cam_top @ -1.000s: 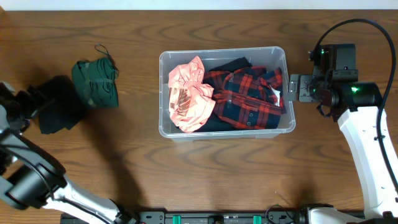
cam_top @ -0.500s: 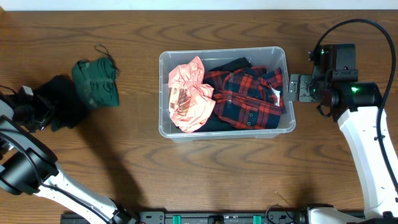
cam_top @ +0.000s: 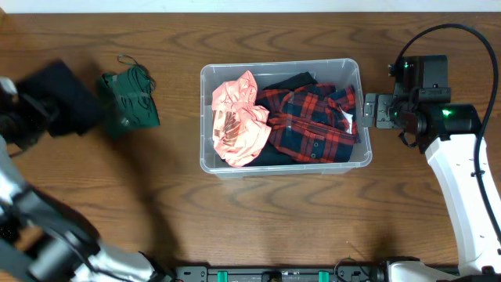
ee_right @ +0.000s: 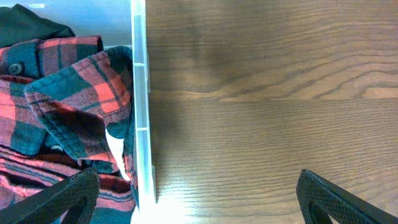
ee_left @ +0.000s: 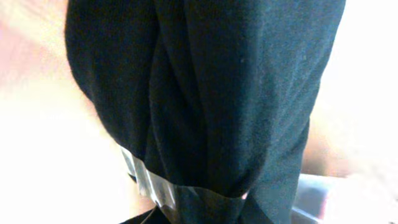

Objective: Pack container
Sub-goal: 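Carry the black garment into the bin center and release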

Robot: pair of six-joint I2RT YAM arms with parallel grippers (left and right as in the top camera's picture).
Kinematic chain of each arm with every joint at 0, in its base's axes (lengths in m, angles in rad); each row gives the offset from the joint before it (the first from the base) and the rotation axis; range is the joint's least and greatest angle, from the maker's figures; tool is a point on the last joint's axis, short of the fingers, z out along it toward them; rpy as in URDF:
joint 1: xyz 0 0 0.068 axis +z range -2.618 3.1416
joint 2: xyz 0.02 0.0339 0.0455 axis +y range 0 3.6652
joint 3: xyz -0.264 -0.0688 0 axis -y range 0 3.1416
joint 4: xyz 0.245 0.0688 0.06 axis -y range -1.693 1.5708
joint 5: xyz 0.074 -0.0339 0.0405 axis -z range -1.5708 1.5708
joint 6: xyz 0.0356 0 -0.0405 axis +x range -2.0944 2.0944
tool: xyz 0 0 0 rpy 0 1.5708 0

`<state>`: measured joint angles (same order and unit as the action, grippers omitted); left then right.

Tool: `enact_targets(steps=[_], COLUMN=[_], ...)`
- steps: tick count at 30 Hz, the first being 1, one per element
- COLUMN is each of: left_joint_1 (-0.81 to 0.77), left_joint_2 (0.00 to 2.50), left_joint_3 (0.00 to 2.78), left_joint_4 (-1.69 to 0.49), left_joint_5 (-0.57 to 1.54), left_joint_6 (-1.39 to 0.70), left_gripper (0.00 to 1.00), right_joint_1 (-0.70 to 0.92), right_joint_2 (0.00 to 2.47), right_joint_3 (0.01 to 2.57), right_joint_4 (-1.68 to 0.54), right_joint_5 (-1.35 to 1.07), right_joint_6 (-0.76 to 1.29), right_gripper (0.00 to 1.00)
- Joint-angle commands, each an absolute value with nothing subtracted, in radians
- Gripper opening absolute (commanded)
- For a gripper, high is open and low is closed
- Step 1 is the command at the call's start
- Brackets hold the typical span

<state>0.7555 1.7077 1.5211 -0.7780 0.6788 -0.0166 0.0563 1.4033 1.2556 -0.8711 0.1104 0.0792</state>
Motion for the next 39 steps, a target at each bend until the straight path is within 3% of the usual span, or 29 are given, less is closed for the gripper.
enact_targets(steps=[1, 9, 14, 19, 25, 34, 39], left_joint_1=[0.646, 0.181, -0.133, -0.347, -0.435, -0.442, -0.442], left_joint_2=[1.544, 1.357, 1.388, 1.487, 1.645, 1.792, 1.782], left_joint_3=[1.541, 1.541, 1.541, 1.54, 1.539, 1.531, 1.536], left_joint_4=[-0.791, -0.836, -0.832, -0.807, -0.733, -0.723, -0.72], left_joint_5=[0.764, 0.709, 0.619, 0.458, 0.451, 0.421, 0.391], left_joint_6=[-0.067, -0.065, -0.066, -0.147, -0.302, -0.605, -0.585], left_gripper=[0.07, 0.07, 0.07, 0.06, 0.06, 0.07, 0.36], right_joint_1=[0.051, -0.024, -0.103, -0.118, -0.118, -0.118, -0.118], right_joint_2=[1.399, 1.378, 1.359, 1.359, 1.359, 1.359, 1.359], right_joint_3=[1.254, 1.255, 1.255, 1.255, 1.255, 1.255, 1.255], right_joint_4=[-0.872, -0.898, -0.928, -0.932, -0.932, -0.932, -0.932], right_joint_5=[0.125, 0.202, 0.17, 0.152, 0.152, 0.152, 0.152], right_joint_6=[0.071, 0.178, 0.186, 0.186, 0.186, 0.186, 0.186], right_gripper=[0.99, 0.99, 0.99, 0.99, 0.99, 0.99, 0.99])
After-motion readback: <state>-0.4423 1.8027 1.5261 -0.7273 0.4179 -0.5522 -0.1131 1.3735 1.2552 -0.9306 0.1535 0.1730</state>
